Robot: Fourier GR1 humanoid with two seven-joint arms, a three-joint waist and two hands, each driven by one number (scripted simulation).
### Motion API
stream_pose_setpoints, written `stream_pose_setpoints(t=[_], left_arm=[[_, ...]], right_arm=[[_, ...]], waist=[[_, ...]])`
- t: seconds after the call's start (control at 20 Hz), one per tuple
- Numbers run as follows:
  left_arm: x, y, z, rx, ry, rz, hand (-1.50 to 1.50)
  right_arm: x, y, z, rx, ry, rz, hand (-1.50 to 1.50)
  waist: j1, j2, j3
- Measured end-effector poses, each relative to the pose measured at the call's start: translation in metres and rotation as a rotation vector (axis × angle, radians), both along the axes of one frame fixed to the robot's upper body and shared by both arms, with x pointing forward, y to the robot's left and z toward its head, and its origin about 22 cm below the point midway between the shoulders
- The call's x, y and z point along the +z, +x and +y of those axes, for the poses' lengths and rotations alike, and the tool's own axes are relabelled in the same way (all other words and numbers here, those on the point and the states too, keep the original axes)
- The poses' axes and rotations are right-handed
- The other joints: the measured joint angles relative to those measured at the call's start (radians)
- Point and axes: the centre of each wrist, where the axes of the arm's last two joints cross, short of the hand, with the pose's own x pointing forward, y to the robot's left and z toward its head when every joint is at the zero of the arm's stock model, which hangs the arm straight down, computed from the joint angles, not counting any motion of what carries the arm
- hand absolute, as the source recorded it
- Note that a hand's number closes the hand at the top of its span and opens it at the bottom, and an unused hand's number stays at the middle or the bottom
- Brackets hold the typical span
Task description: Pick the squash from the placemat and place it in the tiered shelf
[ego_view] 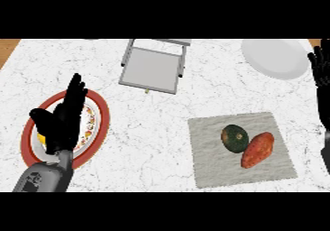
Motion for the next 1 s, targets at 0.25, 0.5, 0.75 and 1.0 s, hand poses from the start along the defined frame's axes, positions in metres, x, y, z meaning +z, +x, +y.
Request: stream_pose_setpoints(t=[0.25, 0.5, 0.75, 1.0], left_arm=[[-0.023, -0.006, 0.029, 0.008, -0.019, 0.152, 0.00], [-0.051, -0.022, 0.047, -0.026, -0.068, 0.320, 0.00], [-0.059, -0.020, 0.058, -0.058, -0.097, 0.365, 0.00], [-0.063, -0.023, 0.062, -0.068, -0.112, 0.367, 0.00]], right_arm=[[0.000, 0.000, -0.042, 0.103, -0.018, -0.018, 1.50], [-0.016, -0.010, -0.095, 0.026, -0.179, 0.188, -1.50], [-0.048, -0.013, -0.130, 0.131, -0.143, 0.268, -1.50], [-0.042, -0.016, -0.145, 0.326, -0.200, 0.302, -1.50]], waist=[[-0.008, -0.006, 0.000], [0.003, 0.001, -0.002], [0.004, -0.006, 0.002], [-0.004, -0.014, 0.003]])
